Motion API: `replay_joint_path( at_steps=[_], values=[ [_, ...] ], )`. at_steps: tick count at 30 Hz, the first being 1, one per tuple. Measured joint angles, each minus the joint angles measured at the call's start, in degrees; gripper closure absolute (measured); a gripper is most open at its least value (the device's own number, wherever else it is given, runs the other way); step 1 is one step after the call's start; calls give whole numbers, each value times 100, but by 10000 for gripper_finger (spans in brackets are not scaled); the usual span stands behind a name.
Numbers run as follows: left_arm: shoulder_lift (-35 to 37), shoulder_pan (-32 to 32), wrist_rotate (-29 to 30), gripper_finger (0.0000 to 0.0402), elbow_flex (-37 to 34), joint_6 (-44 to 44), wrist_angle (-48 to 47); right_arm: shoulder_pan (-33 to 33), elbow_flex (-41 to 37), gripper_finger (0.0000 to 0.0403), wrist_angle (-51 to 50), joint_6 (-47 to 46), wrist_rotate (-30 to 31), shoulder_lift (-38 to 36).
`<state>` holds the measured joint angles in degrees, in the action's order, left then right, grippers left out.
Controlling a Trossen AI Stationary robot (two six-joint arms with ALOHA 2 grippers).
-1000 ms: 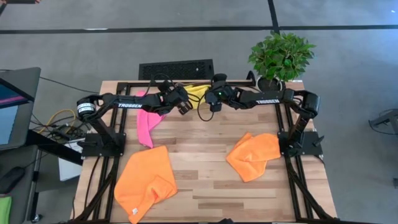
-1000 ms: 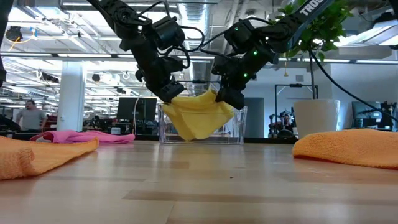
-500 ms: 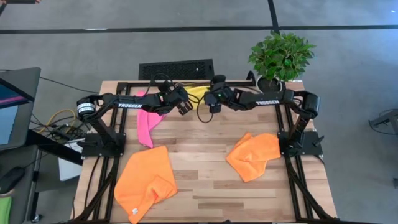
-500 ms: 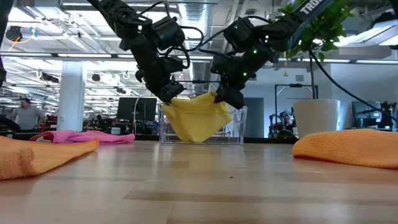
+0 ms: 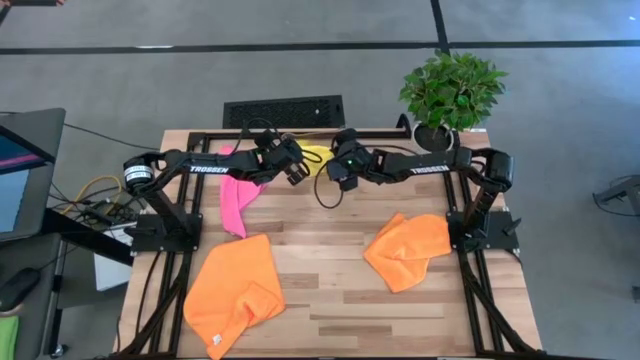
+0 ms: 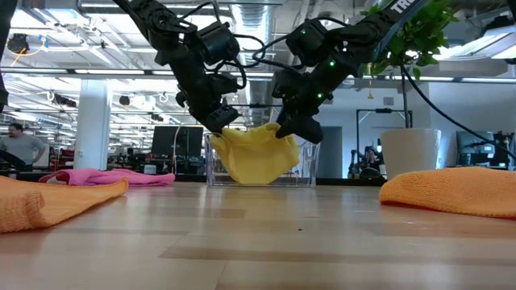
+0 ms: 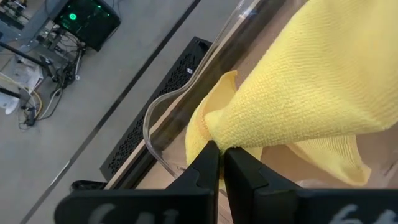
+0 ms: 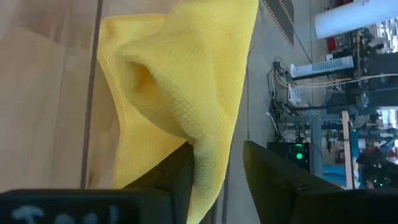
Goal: Fold microfiber towels
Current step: Put the folded yellow towel into the transparent bin
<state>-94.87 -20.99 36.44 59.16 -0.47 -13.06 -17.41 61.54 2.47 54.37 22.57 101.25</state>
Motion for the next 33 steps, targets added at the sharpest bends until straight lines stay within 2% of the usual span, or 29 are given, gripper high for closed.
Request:
replay_joint_path(
  at_steps=[3, 8, 9, 26, 33],
  values=[
    [0, 0, -49, 401, 0, 0, 0, -5, 0, 285, -9, 12, 1, 0],
    [0, -2, -383, 401, 2, 0, 0, -35, 0, 380, -65, 11, -2, 0],
    [0, -2, -423, 401, 2, 1, 0, -35, 0, 389, -82, 11, -2, 0],
    [0, -177, -890, 395, 4, 78, -35, -158, 0, 395, -548, -337, -24, -2],
    [2, -192, -928, 364, 4, 68, -33, -186, 0, 346, -548, -335, -22, -2]
  ],
)
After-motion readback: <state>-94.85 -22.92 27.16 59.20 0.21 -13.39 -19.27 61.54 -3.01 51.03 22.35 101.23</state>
